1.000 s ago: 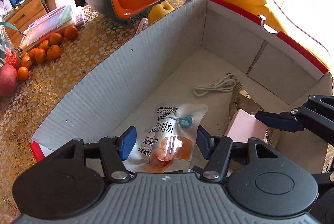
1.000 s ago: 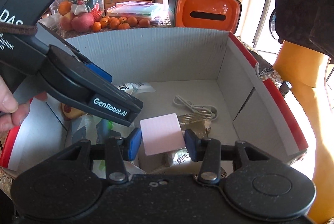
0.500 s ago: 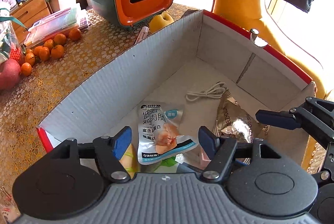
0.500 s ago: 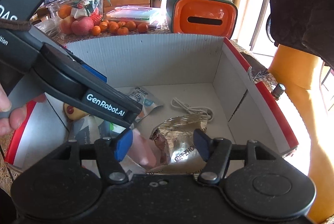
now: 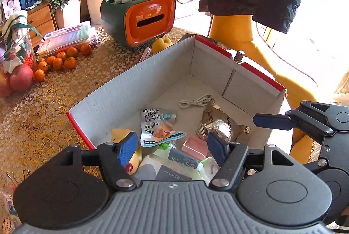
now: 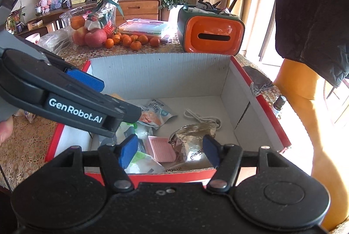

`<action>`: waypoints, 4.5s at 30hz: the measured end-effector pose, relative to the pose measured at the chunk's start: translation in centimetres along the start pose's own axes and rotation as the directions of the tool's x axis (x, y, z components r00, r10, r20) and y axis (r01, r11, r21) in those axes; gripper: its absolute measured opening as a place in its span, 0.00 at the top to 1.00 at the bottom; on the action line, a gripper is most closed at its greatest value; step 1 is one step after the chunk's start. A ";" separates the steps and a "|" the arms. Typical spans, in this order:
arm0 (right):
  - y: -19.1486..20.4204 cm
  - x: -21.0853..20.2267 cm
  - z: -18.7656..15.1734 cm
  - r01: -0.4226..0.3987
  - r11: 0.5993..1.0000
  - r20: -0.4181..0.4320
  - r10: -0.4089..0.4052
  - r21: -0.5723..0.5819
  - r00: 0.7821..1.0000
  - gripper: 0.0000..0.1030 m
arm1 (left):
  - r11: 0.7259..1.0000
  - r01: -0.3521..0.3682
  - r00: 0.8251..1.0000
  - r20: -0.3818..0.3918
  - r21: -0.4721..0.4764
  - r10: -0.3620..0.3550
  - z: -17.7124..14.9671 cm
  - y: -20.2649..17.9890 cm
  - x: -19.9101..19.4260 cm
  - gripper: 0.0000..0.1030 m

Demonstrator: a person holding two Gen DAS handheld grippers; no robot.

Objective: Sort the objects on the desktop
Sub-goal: 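Withdraw both open tools from the red box back over the table items, then close left tool on the cartoon-face toy while right tool grasps the blueberry bread bag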

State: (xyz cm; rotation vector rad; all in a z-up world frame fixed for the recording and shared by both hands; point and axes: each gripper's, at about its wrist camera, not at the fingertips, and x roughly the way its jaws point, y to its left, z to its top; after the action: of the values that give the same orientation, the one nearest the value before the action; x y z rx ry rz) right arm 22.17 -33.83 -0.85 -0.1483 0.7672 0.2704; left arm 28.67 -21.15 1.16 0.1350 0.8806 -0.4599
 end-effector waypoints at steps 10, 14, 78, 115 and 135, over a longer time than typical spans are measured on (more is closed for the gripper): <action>1.7 -3.0 0.1 -0.022 1.000 0.036 0.021 0.018 0.999 0.30 | 1.000 0.004 0.997 0.076 -0.027 -0.002 -2.8 0.9 -5.4 0.27; 2.8 -4.3 0.2 -0.036 0.999 0.053 0.035 0.026 0.998 0.29 | 0.999 0.012 0.995 0.102 -0.052 -0.006 -4.2 1.9 -7.5 0.24; 28.2 7.2 3.3 -0.123 0.990 0.005 0.123 0.066 0.992 0.01 | 0.953 -0.155 0.952 0.219 -0.260 0.214 -24.7 25.0 -10.9 0.00; 31.7 13.6 3.5 -0.061 0.994 -0.113 0.071 0.094 0.991 0.28 | 0.960 -0.133 0.958 0.217 -0.247 0.189 -23.6 27.1 -6.3 0.35; 29.8 10.1 3.3 -0.093 0.985 -0.069 0.103 0.142 0.992 0.42 | 0.934 -0.095 0.963 0.207 -0.345 0.175 -24.4 26.6 -8.3 0.48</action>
State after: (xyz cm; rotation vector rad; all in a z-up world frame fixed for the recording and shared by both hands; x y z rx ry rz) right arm 22.57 -2.69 -6.60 0.0111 0.8680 0.3050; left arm 18.52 12.69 -9.89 -0.1667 0.6989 -0.1863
